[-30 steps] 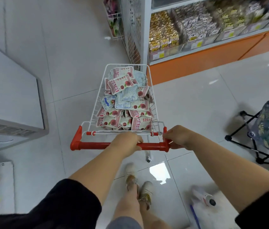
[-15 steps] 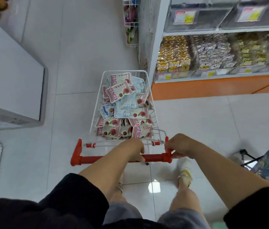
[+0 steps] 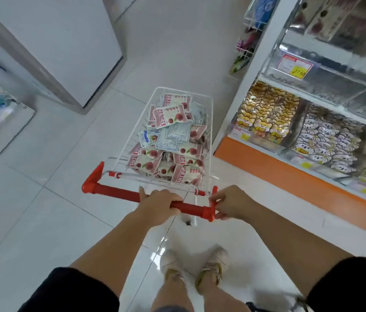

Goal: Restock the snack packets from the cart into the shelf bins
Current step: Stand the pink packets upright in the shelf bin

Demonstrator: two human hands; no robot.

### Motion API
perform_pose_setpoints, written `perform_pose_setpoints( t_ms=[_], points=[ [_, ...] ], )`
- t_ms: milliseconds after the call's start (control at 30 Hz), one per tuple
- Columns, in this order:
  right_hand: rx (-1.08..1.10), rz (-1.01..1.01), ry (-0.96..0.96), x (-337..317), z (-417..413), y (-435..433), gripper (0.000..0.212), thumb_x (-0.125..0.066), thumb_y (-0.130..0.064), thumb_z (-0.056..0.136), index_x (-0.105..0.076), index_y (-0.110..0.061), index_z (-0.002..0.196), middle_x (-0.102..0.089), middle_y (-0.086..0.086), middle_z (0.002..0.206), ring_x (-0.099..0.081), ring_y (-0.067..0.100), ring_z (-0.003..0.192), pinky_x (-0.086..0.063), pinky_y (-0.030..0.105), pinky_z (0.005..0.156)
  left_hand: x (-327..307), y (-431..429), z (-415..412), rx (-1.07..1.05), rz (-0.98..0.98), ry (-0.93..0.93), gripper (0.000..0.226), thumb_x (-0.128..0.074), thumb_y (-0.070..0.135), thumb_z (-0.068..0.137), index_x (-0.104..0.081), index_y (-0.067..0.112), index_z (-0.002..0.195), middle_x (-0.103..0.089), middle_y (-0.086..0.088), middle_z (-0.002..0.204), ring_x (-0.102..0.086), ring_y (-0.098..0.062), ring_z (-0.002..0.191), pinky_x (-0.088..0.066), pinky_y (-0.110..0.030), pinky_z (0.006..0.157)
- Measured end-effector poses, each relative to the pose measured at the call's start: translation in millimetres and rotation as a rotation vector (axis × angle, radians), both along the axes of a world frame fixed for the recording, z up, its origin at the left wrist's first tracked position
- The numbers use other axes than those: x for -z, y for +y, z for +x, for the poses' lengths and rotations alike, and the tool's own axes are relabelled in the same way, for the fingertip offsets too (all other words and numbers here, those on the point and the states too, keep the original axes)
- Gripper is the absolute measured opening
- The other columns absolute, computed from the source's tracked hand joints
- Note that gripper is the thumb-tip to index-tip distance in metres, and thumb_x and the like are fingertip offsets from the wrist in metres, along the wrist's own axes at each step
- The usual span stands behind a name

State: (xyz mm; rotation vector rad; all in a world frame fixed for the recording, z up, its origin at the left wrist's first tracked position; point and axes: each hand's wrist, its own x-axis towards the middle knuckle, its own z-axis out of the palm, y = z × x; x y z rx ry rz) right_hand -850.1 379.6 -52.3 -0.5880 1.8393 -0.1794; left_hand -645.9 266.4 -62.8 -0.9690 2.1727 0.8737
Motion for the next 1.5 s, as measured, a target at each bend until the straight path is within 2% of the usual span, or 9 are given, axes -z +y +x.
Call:
perform_pose_setpoints(
  t_ms=[100,167,233,367,433,600,800,1167,1500],
  points=[
    [-0.144,-0.011,-0.052,-7.9,13.9,-0.7,0.041,-0.062,0.007,0.088,-0.070,-0.013,0.123,-0.069,0.009,0.113,-0.073,0.023,0.087,-0.061,0.030,0.079,-18.5,4.6,2.9,-0.112,0.022,-0.118,0.037,-0.049,0.023,0.099,-0.064,0.046,0.122,-0.063,0.015,0.117,-0.046,-0.024,0.133,0.005,-0.075,0.111],
    [-0.241,-0.017,-0.106,-12.7,32.2,0.8,0.045,-0.057,0.005,0.091,-0.066,-0.015,0.131,-0.069,0.008,0.112,-0.070,0.021,0.089,-0.057,0.029,0.079,-26.4,4.7,0.3,-0.136,0.065,-0.182,0.035,-0.044,0.016,0.099,-0.066,0.036,0.117,-0.060,0.012,0.115,-0.046,-0.026,0.134,-0.023,-0.056,0.111],
    [-0.354,0.004,-0.214,-16.9,51.8,2.1,0.051,-0.054,0.003,0.093,-0.058,-0.018,0.139,-0.066,0.007,0.121,-0.068,0.021,0.100,-0.056,0.033,0.089,-24.2,11.4,3.9,-0.183,0.102,-0.212,0.024,-0.041,0.018,0.099,-0.063,0.023,0.108,-0.051,0.010,0.104,-0.055,-0.021,0.122,-0.040,-0.032,0.088],
    [-0.390,-0.043,-0.390,-20.3,59.1,-8.8,0.041,-0.056,-0.002,0.096,-0.059,-0.012,0.136,-0.067,0.012,0.128,-0.066,0.020,0.100,-0.054,0.026,0.084,-0.8,32.7,23.9,-0.504,-0.036,-0.149,0.032,-0.047,0.031,0.090,-0.063,0.038,0.117,-0.057,0.007,0.121,-0.049,-0.026,0.133,-0.014,-0.069,0.118],
    [-0.410,-0.191,-0.199,-12.4,36.3,-26.1,0.033,-0.057,-0.007,0.098,-0.065,-0.009,0.130,-0.068,0.014,0.126,-0.066,0.022,0.104,-0.052,0.029,0.091,-2.9,44.2,19.3,-0.555,-0.171,-0.095,0.040,-0.050,0.028,0.094,-0.059,0.038,0.131,-0.053,0.002,0.139,-0.043,-0.029,0.139,0.007,-0.074,0.113],
    [-0.815,-0.240,0.358,15.1,-42.3,-79.6,0.038,-0.049,-0.023,0.104,-0.055,-0.019,0.141,-0.052,0.006,0.148,-0.049,0.024,0.133,-0.035,0.029,0.108,9.5,62.2,-14.8,-0.588,-0.250,-0.035,0.051,-0.048,0.028,0.098,-0.042,0.033,0.148,-0.045,-0.003,0.149,-0.038,-0.028,0.142,-0.001,-0.067,0.119],
    [-1.148,-0.275,0.427,94.9,-74.9,-148.4,0.060,-0.049,-0.027,0.101,-0.027,-0.021,0.156,-0.024,0.005,0.164,-0.021,0.025,0.151,-0.023,0.045,0.122,62.5,70.9,-57.8,-0.843,-0.368,-0.014,0.070,-0.055,0.029,0.095,-0.021,0.031,0.157,-0.032,0.000,0.159,-0.021,-0.025,0.151,0.003,-0.071,0.116],
    [-1.347,-0.609,0.570,142.1,-99.6,-120.8,0.027,-0.041,-0.025,0.103,-0.067,-0.018,0.098,-0.072,0.002,0.092,-0.065,0.025,0.083,-0.050,0.036,0.081,117.1,104.7,-69.1,-0.909,-0.414,0.011,0.094,-0.050,0.039,0.099,0.022,0.025,0.157,-0.002,-0.001,0.167,0.020,-0.038,0.151,-0.006,-0.063,0.121],
    [-1.040,-0.467,0.309,146.9,-127.1,22.2,0.022,-0.056,-0.032,0.099,-0.073,-0.021,0.091,-0.069,-0.005,0.087,-0.061,0.016,0.079,-0.053,0.041,0.073,126.4,170.3,-63.7,-0.593,-0.303,-0.110,0.114,-0.046,0.046,0.098,0.064,0.027,0.120,0.037,-0.010,0.159,0.058,-0.043,0.118,0.010,-0.069,0.114]
  ],
)
